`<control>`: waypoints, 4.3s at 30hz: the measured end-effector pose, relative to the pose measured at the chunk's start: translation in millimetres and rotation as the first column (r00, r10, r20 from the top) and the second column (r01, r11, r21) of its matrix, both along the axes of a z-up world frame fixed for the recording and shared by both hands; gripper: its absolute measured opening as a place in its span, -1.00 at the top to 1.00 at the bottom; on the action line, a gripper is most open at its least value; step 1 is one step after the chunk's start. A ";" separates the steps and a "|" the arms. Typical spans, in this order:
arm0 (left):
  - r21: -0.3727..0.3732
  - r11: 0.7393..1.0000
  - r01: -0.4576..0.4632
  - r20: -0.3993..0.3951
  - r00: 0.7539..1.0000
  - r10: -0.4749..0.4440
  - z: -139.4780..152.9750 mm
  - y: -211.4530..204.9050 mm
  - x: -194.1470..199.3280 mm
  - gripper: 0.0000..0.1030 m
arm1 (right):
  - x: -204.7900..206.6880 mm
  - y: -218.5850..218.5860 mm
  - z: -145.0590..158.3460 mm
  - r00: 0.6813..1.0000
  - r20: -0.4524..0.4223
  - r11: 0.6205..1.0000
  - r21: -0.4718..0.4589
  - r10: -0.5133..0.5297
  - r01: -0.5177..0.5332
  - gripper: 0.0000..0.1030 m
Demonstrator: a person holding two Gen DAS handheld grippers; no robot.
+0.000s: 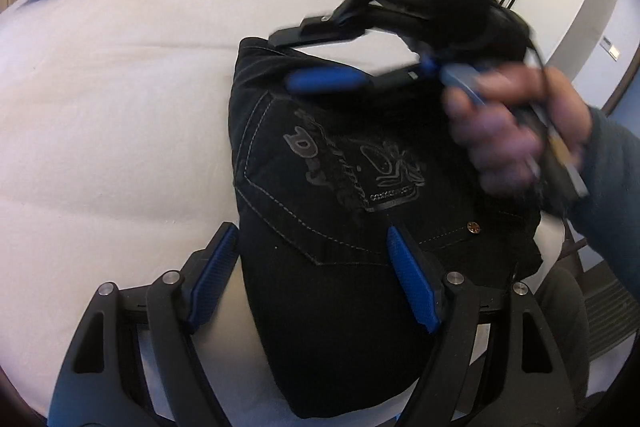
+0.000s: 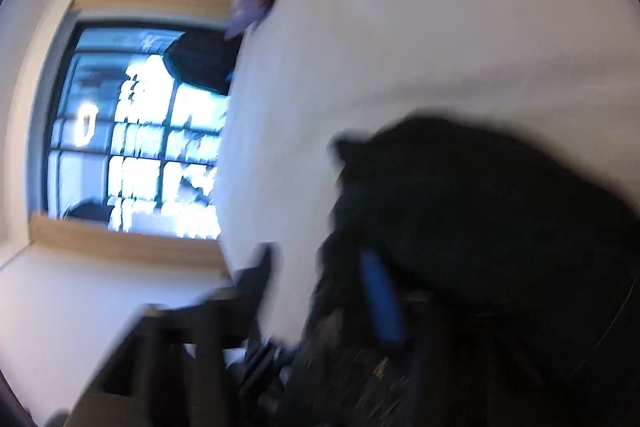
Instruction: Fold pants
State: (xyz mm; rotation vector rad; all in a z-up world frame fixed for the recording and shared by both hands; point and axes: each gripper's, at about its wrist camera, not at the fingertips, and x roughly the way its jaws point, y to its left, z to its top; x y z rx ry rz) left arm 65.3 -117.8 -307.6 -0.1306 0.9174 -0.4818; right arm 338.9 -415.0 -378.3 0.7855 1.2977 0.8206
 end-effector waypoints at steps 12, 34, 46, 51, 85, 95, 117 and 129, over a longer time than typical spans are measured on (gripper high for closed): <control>-0.060 0.995 -0.081 0.060 0.995 0.084 39.8 21.5 5.0 -0.51 | -79.6 -93.6 77.3 0.968 0.224 0.988 -0.077 -0.114 0.134 -0.58; -0.089 0.992 0.091 -0.349 0.930 -0.117 -0.6 -23.4 124.4 -0.69 | -130.4 -148.0 -5.3 0.971 -0.028 0.971 0.025 -0.237 0.238 -0.59; -0.113 0.991 0.078 -0.296 0.949 -0.108 8.9 -35.0 114.1 0.53 | -141.1 -108.6 42.2 0.963 0.251 0.929 -0.324 -0.098 0.179 0.55; -0.116 0.990 0.075 -0.222 0.970 -0.100 35.2 -41.6 110.2 0.61 | -145.5 -97.5 78.8 0.926 0.375 0.908 -0.370 -0.050 0.199 0.58; 0.127 0.979 -0.160 0.349 0.931 0.107 102.2 -78.2 106.3 -0.90 | -127.9 -160.5 96.6 0.830 0.510 0.736 -0.470 -0.226 0.488 -0.60; 0.124 0.898 -0.422 0.760 0.622 0.187 218.5 -91.1 -51.6 -1.00 | -248.4 -149.3 226.4 0.441 0.848 0.627 -0.178 -0.293 0.759 -1.00; 0.215 0.902 -0.374 0.259 0.913 0.317 169.4 -70.5 -49.2 -1.00 | -292.1 -91.2 245.7 0.639 0.741 0.437 -0.515 -0.205 0.737 -1.00; 0.249 0.905 -0.346 0.217 0.930 0.296 149.3 -79.3 -35.9 -1.00 | -288.2 -73.9 231.0 0.691 0.702 0.436 -0.575 -0.172 0.692 -1.00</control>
